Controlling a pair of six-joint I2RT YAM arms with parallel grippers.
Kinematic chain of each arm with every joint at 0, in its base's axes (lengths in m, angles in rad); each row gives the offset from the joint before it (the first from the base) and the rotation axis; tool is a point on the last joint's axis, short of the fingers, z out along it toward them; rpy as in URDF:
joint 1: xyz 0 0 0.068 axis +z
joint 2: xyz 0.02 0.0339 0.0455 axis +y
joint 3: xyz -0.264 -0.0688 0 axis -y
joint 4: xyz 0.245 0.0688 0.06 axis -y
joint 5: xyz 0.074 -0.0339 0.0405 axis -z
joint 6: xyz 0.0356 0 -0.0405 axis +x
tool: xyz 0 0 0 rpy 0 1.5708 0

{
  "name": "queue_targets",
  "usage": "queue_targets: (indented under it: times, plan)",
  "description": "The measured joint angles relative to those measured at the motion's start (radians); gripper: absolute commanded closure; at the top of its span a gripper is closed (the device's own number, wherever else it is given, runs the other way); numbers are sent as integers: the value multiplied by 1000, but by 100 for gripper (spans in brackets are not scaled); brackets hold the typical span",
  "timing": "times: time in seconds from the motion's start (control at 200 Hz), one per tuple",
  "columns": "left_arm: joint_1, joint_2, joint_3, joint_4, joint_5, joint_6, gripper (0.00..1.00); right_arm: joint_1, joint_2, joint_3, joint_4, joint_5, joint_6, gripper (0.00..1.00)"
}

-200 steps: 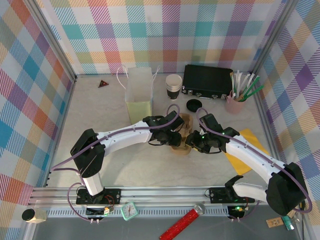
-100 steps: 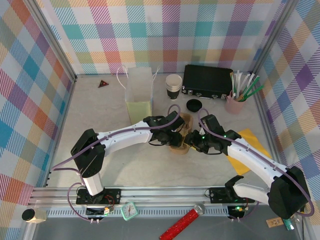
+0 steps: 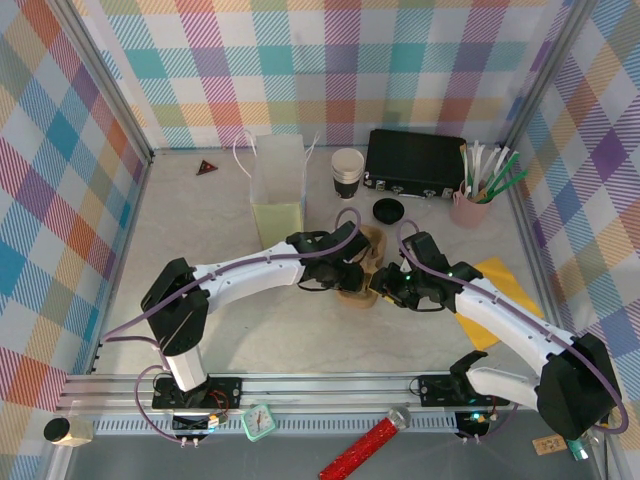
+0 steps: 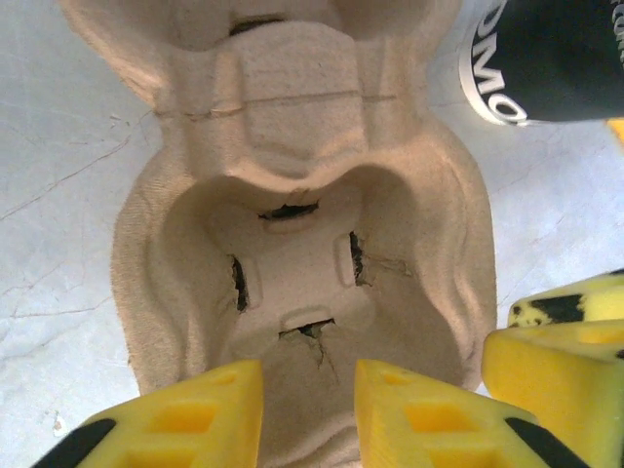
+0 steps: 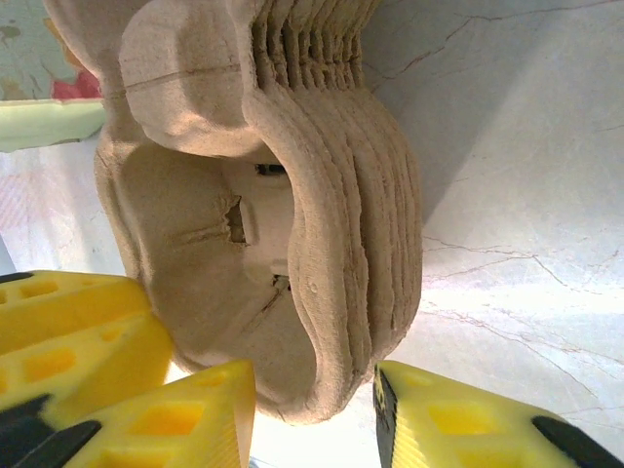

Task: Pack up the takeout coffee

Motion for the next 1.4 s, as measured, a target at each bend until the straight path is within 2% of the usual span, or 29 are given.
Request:
queue_targets:
  times: [0.175, 0.33, 0.595, 1.145, 1.22, 1.4]
  plan:
    - [33, -100, -38, 18, -6, -43, 100, 0, 0, 0, -2, 0, 0, 62]
    - [37, -134, -76, 0, -56, -57, 100, 0, 0, 0, -1, 0, 0, 63]
    - [37, -90, -143, -28, -109, -66, 100, 0, 9, 0, 6, -8, 0, 64]
    - [37, -39, -144, 12, -45, -57, 100, 0, 24, 0, 14, -19, 0, 65]
    - [37, -37, -144, 13, -42, -55, 100, 0, 24, 0, 14, -19, -3, 71]
    - [37, -33, -143, 13, -39, -52, 100, -6, 23, 0, 14, -19, -3, 70]
